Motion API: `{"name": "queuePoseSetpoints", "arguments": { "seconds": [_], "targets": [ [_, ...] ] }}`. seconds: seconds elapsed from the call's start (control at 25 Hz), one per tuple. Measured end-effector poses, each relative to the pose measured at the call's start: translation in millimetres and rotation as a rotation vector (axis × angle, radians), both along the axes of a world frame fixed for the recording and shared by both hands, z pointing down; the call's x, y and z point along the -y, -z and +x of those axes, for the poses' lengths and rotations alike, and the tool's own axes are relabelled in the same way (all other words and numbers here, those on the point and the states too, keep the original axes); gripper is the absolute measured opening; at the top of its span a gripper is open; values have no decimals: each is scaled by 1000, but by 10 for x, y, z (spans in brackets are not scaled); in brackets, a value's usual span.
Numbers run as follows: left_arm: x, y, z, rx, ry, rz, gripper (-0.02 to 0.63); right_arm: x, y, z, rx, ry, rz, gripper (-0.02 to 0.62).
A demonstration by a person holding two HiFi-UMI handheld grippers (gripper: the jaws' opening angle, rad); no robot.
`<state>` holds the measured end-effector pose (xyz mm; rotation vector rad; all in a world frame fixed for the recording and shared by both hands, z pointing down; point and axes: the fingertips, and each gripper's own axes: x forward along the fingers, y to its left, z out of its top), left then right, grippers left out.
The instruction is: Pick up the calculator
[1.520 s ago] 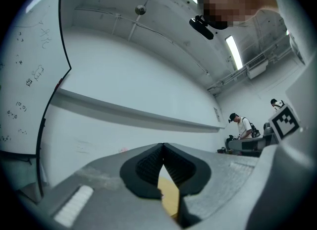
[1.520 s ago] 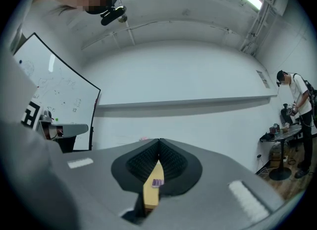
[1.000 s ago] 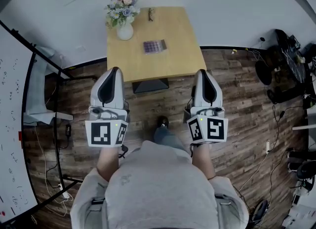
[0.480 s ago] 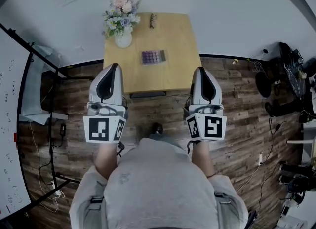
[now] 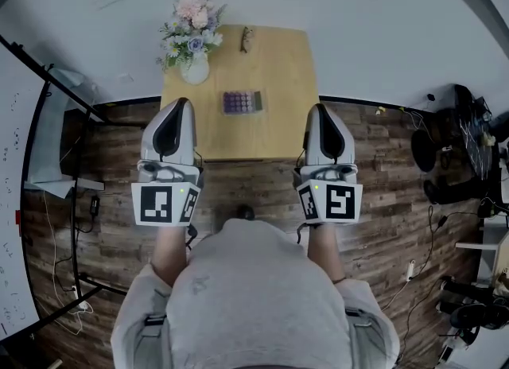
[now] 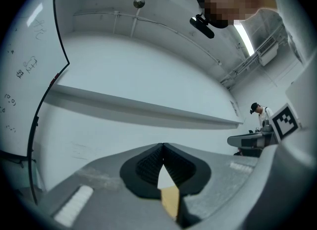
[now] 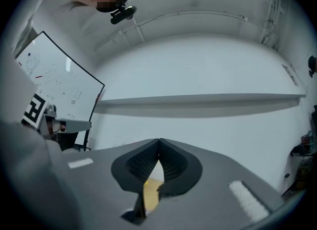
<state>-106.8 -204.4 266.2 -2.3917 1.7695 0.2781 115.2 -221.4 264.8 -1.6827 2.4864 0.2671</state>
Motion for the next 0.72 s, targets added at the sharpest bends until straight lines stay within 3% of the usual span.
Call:
{"name": "queuePoseSetpoints", "arguments": {
  "seconds": [0.4, 0.72],
  "targets": [
    [154, -19, 109, -10, 58, 4, 6, 288, -31, 84, 13, 67, 5, 2],
    [194, -126, 120, 10, 91, -48, 6, 403, -135, 57, 37, 106, -32, 2]
  ]
}}
